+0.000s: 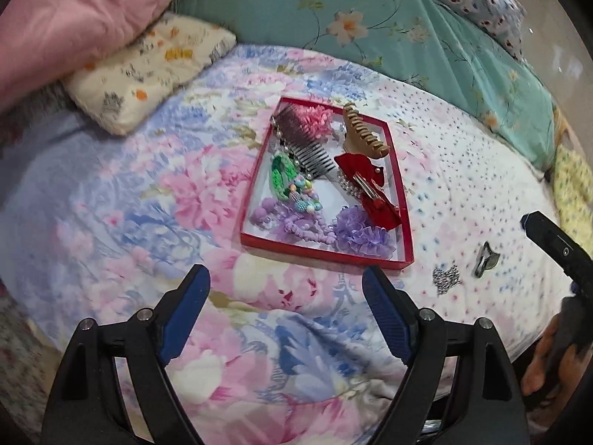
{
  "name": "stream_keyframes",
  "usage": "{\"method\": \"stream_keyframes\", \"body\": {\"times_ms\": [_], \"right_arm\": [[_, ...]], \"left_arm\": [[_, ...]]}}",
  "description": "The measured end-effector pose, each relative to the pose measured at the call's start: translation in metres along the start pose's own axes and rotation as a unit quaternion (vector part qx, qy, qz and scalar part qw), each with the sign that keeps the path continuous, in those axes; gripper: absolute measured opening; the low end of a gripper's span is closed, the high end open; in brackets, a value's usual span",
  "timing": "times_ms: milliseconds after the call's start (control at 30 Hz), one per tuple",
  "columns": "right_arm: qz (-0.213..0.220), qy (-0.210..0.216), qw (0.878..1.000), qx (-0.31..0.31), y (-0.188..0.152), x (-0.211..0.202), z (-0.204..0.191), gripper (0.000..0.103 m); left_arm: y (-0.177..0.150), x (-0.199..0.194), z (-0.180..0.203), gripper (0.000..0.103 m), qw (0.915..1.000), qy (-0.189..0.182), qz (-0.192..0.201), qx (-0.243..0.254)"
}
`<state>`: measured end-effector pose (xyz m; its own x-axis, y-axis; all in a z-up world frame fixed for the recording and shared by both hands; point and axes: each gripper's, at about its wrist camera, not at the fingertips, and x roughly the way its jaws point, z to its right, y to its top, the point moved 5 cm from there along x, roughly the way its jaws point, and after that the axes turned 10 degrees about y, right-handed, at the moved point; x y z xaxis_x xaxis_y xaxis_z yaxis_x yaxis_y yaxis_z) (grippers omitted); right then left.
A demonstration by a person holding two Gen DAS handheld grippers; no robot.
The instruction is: Organize jewelry
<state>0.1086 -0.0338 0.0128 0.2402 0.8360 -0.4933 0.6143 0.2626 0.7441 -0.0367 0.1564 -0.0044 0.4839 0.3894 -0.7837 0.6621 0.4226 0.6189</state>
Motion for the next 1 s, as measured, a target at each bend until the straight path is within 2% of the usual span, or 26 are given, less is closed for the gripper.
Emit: {"method": "stream_keyframes", "body": {"times_ms": [100, 167, 333, 633, 833, 1000], "right_arm": [[-0.020, -0.020, 0.999, -0.039, 0.004, -0.006, -0.013, 0.102], [-0.037, -0.019, 0.997, -0.060, 0.011, -0.008, -0.021, 0.103], [-0.057, -0.028, 0.993, -0.097, 0.021, 0.000, -0.033, 0.103], [-0.085, -0.032, 0.994, -0.054, -0.011, 0.042, -0.008, 0.103], [-0.099, -0.029, 0.993, -0.051, -0.026, 0.058, -0.003, 0.103], [-0.111, -0.032, 0.992, -0.055, -0.035, 0.068, -0.002, 0.103]], "left_arm": [[0.003, -0.012, -0.002, 0.089, 0.9995, 0.018, 0.018, 0.017], [0.005, -0.014, -0.002, 0.093, 0.9991, 0.026, 0.023, 0.025], [0.011, -0.003, -0.003, 0.101, 0.9982, 0.047, 0.025, 0.029], [0.001, 0.024, -0.002, 0.101, 0.9972, 0.071, 0.004, 0.023], [-0.008, 0.040, 0.002, 0.101, 0.9963, 0.078, -0.017, 0.031], [-0.010, 0.044, 0.004, 0.101, 0.9958, 0.082, -0.018, 0.035]]}}
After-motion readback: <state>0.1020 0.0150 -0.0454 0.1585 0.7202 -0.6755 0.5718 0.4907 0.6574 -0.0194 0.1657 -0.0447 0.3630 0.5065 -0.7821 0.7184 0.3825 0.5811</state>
